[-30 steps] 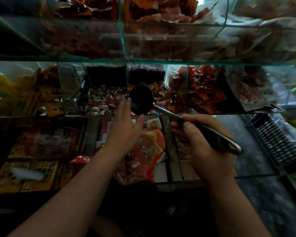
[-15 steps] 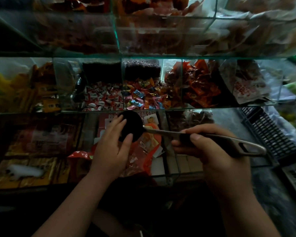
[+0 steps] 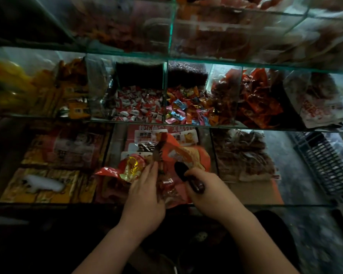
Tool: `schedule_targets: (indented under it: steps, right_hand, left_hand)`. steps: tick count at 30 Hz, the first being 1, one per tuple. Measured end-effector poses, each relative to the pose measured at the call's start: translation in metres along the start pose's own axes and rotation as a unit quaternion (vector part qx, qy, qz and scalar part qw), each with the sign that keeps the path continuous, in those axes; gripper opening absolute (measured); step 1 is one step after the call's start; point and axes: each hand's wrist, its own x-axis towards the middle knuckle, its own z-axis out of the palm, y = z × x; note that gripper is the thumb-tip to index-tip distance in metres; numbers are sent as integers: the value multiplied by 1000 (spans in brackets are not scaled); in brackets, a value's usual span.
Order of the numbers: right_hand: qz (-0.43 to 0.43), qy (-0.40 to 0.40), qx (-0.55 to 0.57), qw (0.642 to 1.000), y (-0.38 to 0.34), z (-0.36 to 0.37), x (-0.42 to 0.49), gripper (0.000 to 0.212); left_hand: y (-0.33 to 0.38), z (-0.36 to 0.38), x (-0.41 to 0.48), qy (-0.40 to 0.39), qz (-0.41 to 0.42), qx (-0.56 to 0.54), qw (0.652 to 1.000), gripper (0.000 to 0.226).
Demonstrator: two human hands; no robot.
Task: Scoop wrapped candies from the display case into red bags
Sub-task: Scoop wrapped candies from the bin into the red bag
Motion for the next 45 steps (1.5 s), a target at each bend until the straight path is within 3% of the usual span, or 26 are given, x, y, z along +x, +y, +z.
schedule_targets:
  steps: [3, 6, 13, 16, 20, 22, 25, 28, 30, 31, 34, 38, 43, 45]
  right_hand:
    - [74, 5, -11, 997, 3, 7, 6, 33]
    - [101, 18, 8, 995, 1, 14, 16, 26]
    - [225, 78, 194, 952, -4, 14, 43, 49]
    - [227, 113, 245, 936, -3, 11, 34, 42]
    - [193, 187, 273, 924, -5, 4, 21, 16]
    - [178, 190, 262, 929, -3, -1, 17, 22]
    - [123, 113, 177, 970, 4, 1, 13, 28]
    - [52, 58, 63, 995, 6, 6, 10, 9]
    - [-3, 25, -59, 998, 11, 13, 11, 30]
    - [-12, 15, -81, 997, 12, 15, 12, 29]
    - [68, 13, 61, 996, 13, 21, 18, 8]
    - [184, 71, 230, 953, 8, 24, 26, 22]
    - [134, 149, 223, 954, 0, 14, 12, 24]
    - [145, 183, 263, 936, -5, 9, 7, 31]
  left_hand:
    - [-1, -2, -1, -1, -5, -41, 999, 107]
    - [-1, -3, -1, -10, -6, -56, 998, 111]
    - [0, -3, 3, -36, -3, -70, 997, 109]
    - [-3, -6, 3, -31, -4, -87, 996, 112]
    - [-9, -5, 6, -24, -11, -87, 996, 113]
    - [-9, -4, 7, -26, -9, -84, 996, 111]
    - [-8, -2, 7, -21, -6, -77, 997, 111]
    - [-8, -1, 5, -15, -5, -73, 997, 113]
    - [-6, -3, 4, -11, -3, -75, 997, 112]
    - [-6, -4, 4, -9, -3, -79, 997, 112]
    - [-3, -5, 3, -13, -7, -89, 996, 115]
    - [-6, -4, 1, -28, -9, -97, 995, 112]
    - [-5, -5, 5, -14, -10, -108, 994, 110]
    - [-3, -6, 6, -5, -10, -116, 993, 106]
